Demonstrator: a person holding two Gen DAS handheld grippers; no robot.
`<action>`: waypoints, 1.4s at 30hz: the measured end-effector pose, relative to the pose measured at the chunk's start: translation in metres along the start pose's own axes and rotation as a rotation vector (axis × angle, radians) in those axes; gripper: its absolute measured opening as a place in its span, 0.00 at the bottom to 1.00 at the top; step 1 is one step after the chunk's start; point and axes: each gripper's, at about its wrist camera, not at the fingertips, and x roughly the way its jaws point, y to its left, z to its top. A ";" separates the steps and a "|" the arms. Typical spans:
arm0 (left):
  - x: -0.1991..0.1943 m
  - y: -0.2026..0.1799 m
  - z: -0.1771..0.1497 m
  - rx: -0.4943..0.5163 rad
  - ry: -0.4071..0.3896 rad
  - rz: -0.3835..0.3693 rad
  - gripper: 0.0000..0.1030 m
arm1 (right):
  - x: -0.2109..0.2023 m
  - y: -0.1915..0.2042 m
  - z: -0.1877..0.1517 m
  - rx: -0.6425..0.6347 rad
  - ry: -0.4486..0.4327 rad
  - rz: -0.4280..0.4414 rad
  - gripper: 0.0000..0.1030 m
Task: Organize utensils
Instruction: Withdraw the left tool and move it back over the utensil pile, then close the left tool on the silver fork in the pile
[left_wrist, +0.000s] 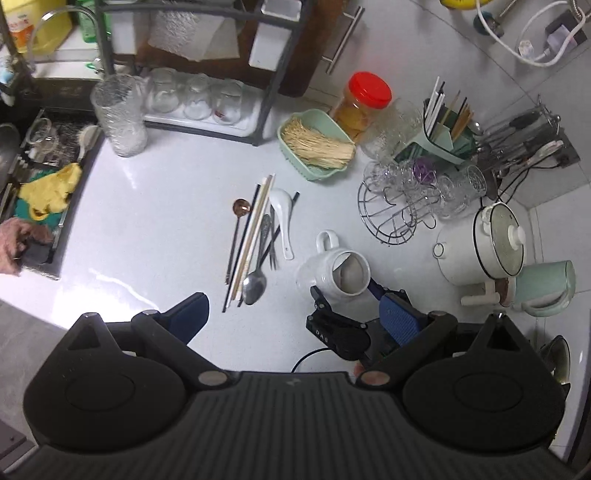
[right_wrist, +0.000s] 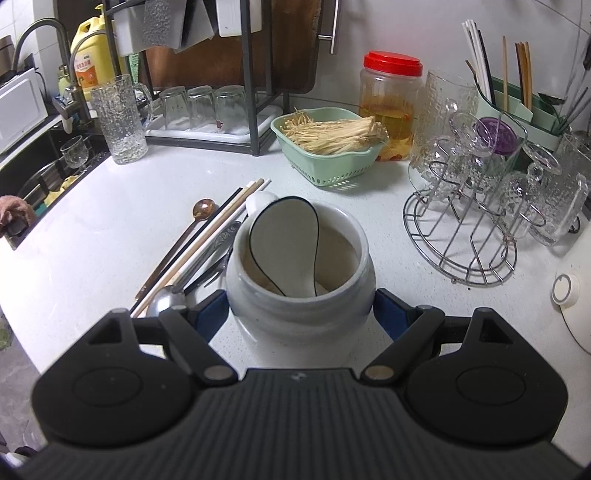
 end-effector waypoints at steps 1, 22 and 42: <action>0.009 0.001 0.001 0.010 0.006 -0.005 0.97 | -0.001 0.000 0.000 0.004 0.003 -0.003 0.85; 0.231 0.032 0.020 0.201 0.130 -0.134 0.96 | -0.015 0.005 -0.016 0.066 -0.001 -0.071 0.85; 0.303 0.037 0.018 0.269 0.058 -0.047 0.39 | -0.016 0.012 -0.017 0.117 -0.007 -0.124 0.85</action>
